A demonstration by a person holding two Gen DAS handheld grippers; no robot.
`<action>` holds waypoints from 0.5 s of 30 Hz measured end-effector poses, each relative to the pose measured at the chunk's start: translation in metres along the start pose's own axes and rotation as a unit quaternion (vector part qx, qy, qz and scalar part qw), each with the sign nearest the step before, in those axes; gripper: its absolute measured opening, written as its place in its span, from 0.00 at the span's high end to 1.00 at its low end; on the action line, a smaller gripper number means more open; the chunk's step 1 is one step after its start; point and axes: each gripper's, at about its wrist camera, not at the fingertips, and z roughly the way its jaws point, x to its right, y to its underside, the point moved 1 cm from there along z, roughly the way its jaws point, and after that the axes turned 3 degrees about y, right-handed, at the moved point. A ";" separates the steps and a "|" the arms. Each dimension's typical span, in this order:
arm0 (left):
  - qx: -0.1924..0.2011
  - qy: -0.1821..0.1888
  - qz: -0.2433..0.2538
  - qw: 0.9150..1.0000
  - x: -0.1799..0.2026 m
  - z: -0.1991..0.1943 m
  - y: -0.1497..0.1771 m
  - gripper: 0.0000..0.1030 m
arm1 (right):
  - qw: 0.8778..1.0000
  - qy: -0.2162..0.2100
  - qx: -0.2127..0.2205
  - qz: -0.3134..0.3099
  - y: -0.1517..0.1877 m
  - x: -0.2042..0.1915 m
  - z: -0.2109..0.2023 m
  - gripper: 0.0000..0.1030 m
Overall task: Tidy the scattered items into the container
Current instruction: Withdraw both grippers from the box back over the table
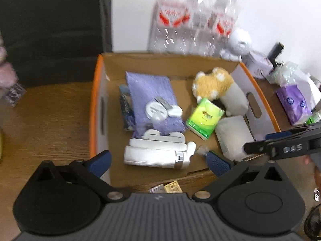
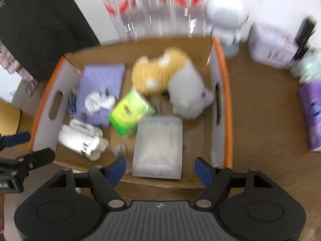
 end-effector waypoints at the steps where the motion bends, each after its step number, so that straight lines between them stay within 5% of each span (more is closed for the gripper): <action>1: 0.028 -0.021 -0.005 0.999 0.002 -0.013 0.009 0.00 | 0.999 0.008 0.035 -0.009 0.010 -0.005 -0.014 0.22; 5: 0.169 -0.047 0.001 0.984 0.020 -0.072 0.074 0.00 | 0.974 0.045 0.207 -0.078 0.090 -0.030 -0.067 0.11; 8: 0.250 -0.059 -0.022 0.966 0.036 -0.095 0.157 0.00 | 0.935 0.089 0.323 -0.114 0.178 -0.048 -0.085 0.10; 10: 0.264 -0.082 -0.027 0.961 0.048 -0.098 0.213 0.00 | 0.911 0.106 0.383 -0.113 0.236 -0.045 -0.088 0.06; 11: 0.265 -0.088 -0.018 0.960 0.054 -0.100 0.234 0.00 | 0.908 0.104 0.392 -0.108 0.260 -0.041 -0.086 0.06; 15: 0.273 -0.102 0.007 0.957 0.069 -0.112 0.283 0.00 | 0.933 0.056 0.350 -0.064 0.312 -0.035 -0.072 0.06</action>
